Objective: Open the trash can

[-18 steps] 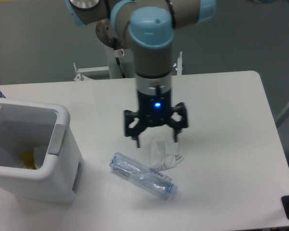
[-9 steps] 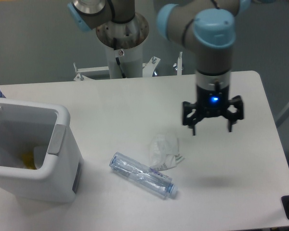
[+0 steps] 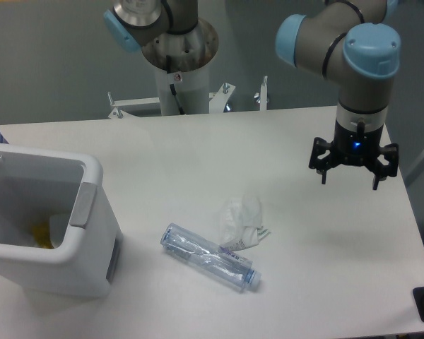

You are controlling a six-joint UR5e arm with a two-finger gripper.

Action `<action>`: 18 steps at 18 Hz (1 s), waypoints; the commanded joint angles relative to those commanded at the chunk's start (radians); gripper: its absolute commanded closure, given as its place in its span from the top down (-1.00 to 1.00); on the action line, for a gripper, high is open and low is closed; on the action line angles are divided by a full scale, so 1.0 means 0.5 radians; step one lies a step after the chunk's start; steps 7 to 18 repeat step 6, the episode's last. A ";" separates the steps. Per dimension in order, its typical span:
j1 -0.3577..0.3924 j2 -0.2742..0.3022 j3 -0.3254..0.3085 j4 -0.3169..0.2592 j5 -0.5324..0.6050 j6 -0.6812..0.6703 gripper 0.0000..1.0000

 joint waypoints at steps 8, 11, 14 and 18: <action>-0.003 0.009 -0.018 -0.003 0.022 0.007 1.00; -0.003 0.009 -0.018 -0.003 0.022 0.007 1.00; -0.003 0.009 -0.018 -0.003 0.022 0.007 1.00; -0.003 0.009 -0.018 -0.003 0.022 0.007 1.00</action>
